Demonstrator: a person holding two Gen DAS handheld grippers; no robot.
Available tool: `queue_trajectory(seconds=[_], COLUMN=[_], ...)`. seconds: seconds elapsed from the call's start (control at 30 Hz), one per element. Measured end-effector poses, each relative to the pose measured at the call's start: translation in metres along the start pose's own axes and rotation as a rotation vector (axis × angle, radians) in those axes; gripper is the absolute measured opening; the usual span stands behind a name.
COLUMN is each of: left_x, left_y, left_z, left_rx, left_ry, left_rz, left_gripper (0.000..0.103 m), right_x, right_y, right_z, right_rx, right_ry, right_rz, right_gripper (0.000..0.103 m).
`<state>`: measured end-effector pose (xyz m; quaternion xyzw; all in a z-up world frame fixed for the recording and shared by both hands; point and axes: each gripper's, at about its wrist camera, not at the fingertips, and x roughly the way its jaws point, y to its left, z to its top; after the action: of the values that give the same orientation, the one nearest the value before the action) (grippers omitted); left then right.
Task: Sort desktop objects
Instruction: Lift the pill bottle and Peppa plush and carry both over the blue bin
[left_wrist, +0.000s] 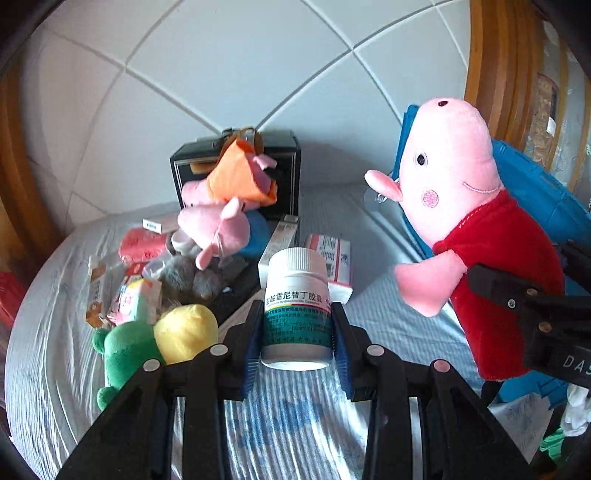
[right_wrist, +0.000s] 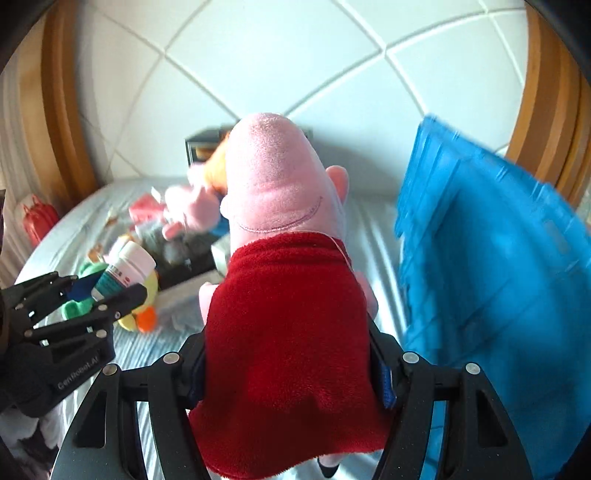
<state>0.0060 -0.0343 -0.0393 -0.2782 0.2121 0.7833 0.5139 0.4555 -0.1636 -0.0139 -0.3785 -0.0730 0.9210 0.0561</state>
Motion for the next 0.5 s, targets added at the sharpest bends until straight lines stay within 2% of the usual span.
queue_trajectory(seconds=[0.07, 0.23, 0.5], left_x=[-0.017, -0.046, -0.058], left_y=[-0.011, -0.048, -0.129], left_z=[0.008, 0.037, 0.09], left_rx=[0.019, 0.053, 0.126], left_ry=[-0.043, -0.129, -0.218], left_rz=[-0.002, -0.021, -0.083], left_gripper=[0.034, 0.034, 0.034], right_x=[-0.026, -0.065, -0.133], right_y=[-0.005, -0.024, -0.103], right_z=[0.008, 0.025, 0.061], right_rx=[0.0, 0.022, 0.08], right_ry=[-0.049, -0.107, -0.221], right_rz=[-0.005, -0.017, -0.079], right_gripper=[0.068, 0.068, 0.068])
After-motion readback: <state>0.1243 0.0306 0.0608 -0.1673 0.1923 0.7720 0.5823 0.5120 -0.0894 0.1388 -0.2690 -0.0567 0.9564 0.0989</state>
